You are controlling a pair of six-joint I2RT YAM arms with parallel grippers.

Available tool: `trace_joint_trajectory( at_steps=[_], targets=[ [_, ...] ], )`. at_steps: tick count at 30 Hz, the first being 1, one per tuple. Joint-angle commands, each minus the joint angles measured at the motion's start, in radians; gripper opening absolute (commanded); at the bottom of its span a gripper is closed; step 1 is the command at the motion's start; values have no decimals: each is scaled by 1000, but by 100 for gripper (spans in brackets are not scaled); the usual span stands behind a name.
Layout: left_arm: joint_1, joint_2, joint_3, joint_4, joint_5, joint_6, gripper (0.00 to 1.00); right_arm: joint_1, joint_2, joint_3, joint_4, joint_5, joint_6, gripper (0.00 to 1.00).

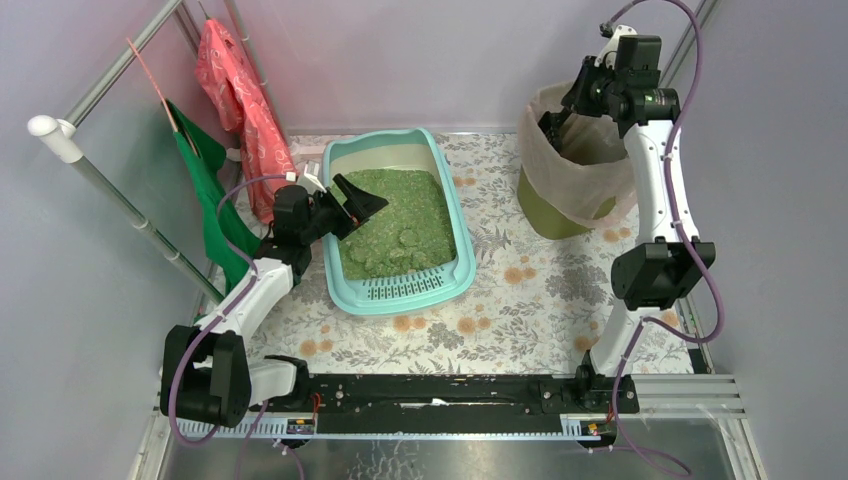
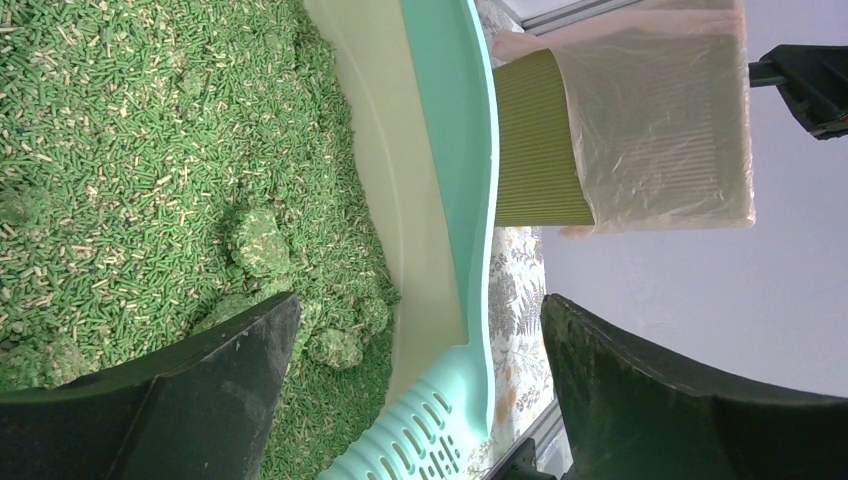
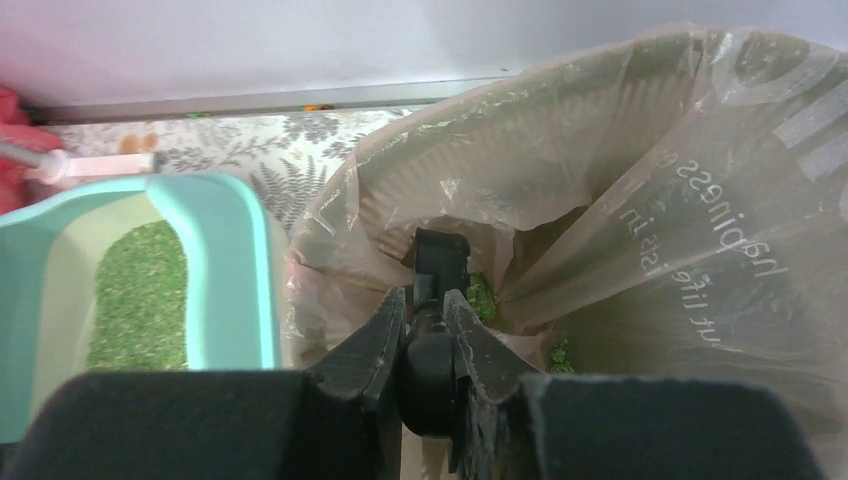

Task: Clean the litter box

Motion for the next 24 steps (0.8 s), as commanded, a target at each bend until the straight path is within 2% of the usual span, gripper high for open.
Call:
trace_joint_trajectory(
  at_steps=[1, 5, 16, 24],
  targets=[
    [-4, -2, -9, 58, 7, 9, 99, 16, 1, 46, 100, -168, 97, 0],
    [-4, -4, -11, 57, 7, 10, 99, 23, 14, 52, 121, -222, 134, 0],
    [-3, -2, -9, 41, 2, 21, 99, 116, 99, 100, 136, -212, 145, 0],
    [-3, 6, 1, 28, 3, 27, 99, 111, 93, 159, 102, -99, 100, 0]
  ],
)
